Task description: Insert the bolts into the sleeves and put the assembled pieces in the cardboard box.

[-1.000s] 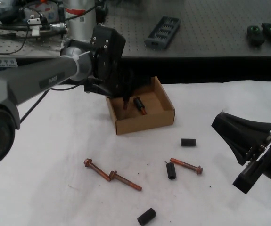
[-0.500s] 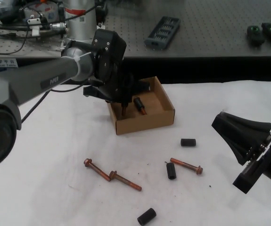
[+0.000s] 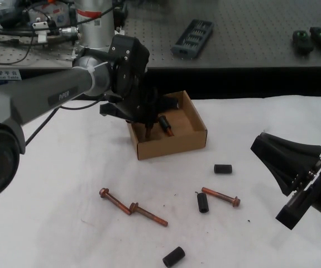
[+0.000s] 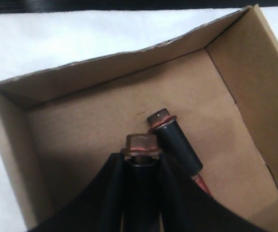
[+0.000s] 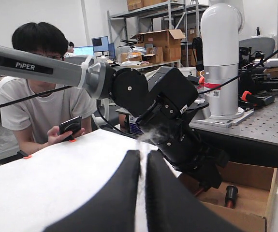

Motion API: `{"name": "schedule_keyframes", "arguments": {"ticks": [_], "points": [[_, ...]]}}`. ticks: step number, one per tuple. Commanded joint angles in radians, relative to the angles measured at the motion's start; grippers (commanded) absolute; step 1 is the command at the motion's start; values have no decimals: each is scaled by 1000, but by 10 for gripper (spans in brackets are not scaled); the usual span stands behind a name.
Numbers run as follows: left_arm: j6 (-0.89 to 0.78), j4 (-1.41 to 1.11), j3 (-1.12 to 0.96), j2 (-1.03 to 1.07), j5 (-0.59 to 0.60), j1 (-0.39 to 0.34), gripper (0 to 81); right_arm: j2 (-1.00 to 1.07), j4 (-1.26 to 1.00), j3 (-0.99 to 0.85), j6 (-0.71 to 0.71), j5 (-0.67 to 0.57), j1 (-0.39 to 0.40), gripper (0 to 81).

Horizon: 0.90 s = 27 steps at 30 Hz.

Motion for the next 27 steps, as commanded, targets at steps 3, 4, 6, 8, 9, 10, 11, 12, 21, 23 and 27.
{"name": "schedule_keyframes", "arguments": {"ticks": [3, 4, 6, 8, 9, 10, 11, 12, 21, 23, 27], "points": [[32, 5, -14, 0, 25, -1, 228, -11, -25, -1, 8, 34, -4, 55], [35, 7, -14, 0, 25, -1, 288, -11, -25, -1, 8, 34, -4, 55], [35, 11, -14, 0, 25, -1, 357, -11, -25, -1, 8, 34, -4, 55], [56, 13, -14, 0, 25, -1, 368, -11, -25, -1, 8, 34, -4, 55], [66, 14, -14, 0, 25, -1, 368, -11, -25, -1, 8, 34, -4, 55], [79, 16, -14, 0, 25, -1, 368, -11, -25, -1, 8, 34, -4, 55], [87, 17, -14, 0, 25, -1, 368, -11, -25, -1, 8, 34, -4, 55], [91, 17, -14, 0, 23, -1, 368, -11, -25, -1, 8, 34, -4, 55], [144, 20, -14, -37, 23, -1, 365, -11, -25, -1, 8, 34, -4, 55], [145, 18, -14, -63, 23, -1, 365, -11, -25, -1, 8, 34, -4, 55], [166, 35, -14, -130, 25, -1, 365, -11, -25, -1, -23, 34, -4, 55]]}}
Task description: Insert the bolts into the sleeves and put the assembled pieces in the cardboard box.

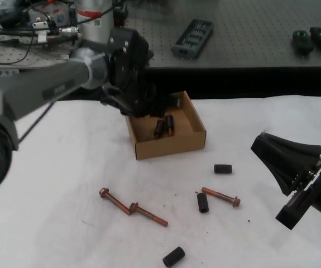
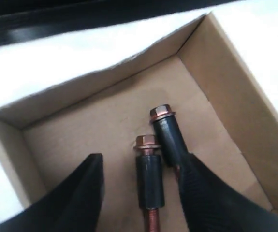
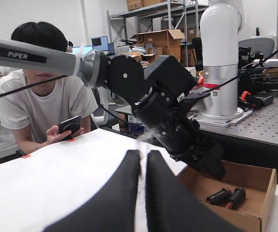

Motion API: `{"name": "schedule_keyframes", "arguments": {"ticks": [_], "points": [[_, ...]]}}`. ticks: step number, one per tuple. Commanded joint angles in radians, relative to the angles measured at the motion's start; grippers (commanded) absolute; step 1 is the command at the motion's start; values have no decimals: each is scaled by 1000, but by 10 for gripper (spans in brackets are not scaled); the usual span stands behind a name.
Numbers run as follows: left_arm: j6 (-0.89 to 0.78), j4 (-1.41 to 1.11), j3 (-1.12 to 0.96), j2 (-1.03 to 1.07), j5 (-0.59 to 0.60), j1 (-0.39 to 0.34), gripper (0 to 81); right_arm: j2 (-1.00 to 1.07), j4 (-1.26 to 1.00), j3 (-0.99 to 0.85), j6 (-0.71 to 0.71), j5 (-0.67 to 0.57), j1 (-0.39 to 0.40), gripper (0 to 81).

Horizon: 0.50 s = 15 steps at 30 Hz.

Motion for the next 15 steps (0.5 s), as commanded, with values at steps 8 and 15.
{"name": "schedule_keyframes", "arguments": {"ticks": [8, 15], "points": [[179, 158, -9, -175, -12, -10, 195, -11, -25, -1, -26, 30, -4, 55], [384, 413, -9, -246, -15, -10, 6, -11, -25, -1, -26, 30, -4, 55]]}}
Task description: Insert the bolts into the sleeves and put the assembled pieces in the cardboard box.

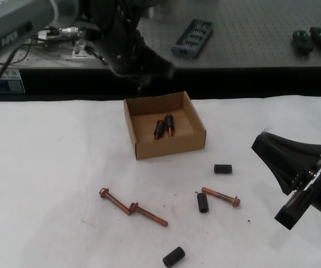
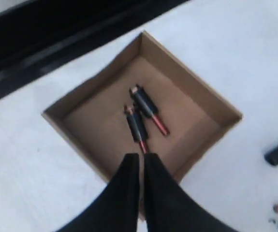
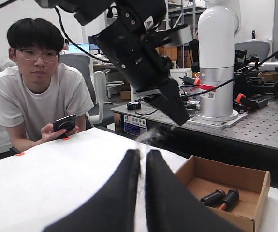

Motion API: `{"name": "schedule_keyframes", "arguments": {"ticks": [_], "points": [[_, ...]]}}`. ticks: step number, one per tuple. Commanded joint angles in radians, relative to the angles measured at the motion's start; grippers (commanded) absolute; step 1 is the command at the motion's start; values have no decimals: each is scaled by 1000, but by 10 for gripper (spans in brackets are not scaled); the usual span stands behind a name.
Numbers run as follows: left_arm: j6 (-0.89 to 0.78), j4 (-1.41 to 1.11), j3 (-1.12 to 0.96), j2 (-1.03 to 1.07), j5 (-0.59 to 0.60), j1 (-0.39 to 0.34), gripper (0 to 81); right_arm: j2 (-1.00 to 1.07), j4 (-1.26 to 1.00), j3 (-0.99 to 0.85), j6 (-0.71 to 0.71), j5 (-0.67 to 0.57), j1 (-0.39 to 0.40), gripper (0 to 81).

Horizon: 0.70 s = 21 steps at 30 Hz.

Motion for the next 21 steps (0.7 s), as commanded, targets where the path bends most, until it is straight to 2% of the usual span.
{"name": "schedule_keyframes", "arguments": {"ticks": [1, 7, 12, 15, 21], "points": [[90, 150, -7, -48, -15, -3, 6, -11, -24, -1, 0, 24, -4, 55], [114, 186, 72, -120, -7, -7, 6, -11, 6, -1, 0, 24, -8, 55], [118, 82, 255, -232, -7, -10, 6, -11, 14, -1, 0, 24, -7, 55], [-3, -45, 409, -310, -13, -10, 6, -11, 14, -1, 0, 24, -7, 55], [-382, -474, 821, -453, -16, -17, 6, -11, 14, -1, 0, 24, -7, 55]]}}
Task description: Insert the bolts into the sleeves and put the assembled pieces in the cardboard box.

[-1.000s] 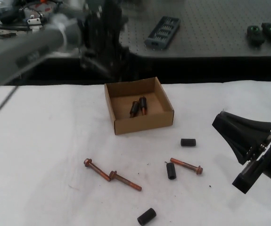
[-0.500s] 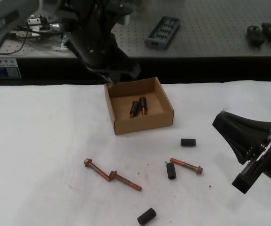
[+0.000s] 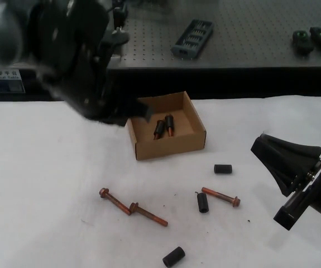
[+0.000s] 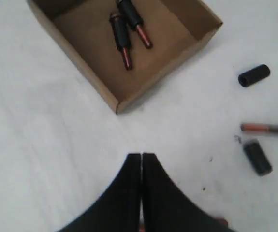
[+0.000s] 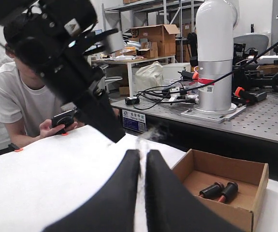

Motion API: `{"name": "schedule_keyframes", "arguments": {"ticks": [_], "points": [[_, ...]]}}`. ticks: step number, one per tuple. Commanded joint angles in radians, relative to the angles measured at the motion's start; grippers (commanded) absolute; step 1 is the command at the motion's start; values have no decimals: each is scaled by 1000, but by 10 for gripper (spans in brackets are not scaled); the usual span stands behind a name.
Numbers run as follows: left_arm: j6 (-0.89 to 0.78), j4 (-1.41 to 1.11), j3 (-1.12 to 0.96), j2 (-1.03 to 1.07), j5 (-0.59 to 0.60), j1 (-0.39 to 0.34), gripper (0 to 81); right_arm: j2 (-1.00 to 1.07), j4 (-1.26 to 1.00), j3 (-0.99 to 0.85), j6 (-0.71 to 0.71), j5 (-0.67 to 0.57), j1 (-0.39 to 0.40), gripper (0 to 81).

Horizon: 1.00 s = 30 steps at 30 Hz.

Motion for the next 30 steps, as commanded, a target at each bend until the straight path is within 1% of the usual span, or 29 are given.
{"name": "schedule_keyframes", "arguments": {"ticks": [1, 4, 7, 9, 12, 14, 15, 16, 17, 20, 21, 22, 24, 27, 28, 30], "points": [[-304, -308, 250, -79, -27, -8, 6, -11, -6, -1, 0, 17, -7, 55], [-476, -440, 395, -98, -82, -8, 6, -11, -6, -1, 0, 17, -7, 55], [-602, -461, 483, -94, -154, -8, 6, -11, -6, -1, 0, 17, -7, 55], [-674, -461, 519, -94, -182, -8, 6, -11, -6, -1, 0, 17, -7, 55], [-694, -475, 527, -94, -194, -8, 6, -11, -6, -1, 0, 17, -7, 55], [-694, -493, 527, -94, -180, -14, 7, -11, -6, -1, 0, 17, -7, 55], [-694, -504, 527, -94, -168, -17, 28, -11, -6, -1, 0, 17, -7, 55], [-698, -510, 527, -94, -164, -24, 70, -11, -6, -1, 0, 17, -7, 55], [-716, -512, 527, -94, -167, -31, 127, -11, -6, -1, 0, 17, -7, 55], [-783, -520, 527, -94, -170, -55, 343, -11, -6, -1, 0, 17, -7, 55], [-804, -520, 527, -94, -174, -60, 379, -11, -6, -1, 0, 17, -7, 55], [-823, -520, 527, -94, -175, -64, 390, -11, -6, -1, 0, 17, -7, 55], [-843, -520, 527, -94, -182, -69, 367, -11, -6, -1, 0, 17, -7, 55], [-863, -522, 527, -94, -197, -71, 290, -11, -6, -1, 0, 17, -7, 55], [-862, -528, 527, -91, -197, -71, 275, -11, -6, -1, 0, 17, -7, 55], [-863, -532, 527, -88, -197, -71, 276, -11, -6, -1, 0, 17, -7, 55]]}}
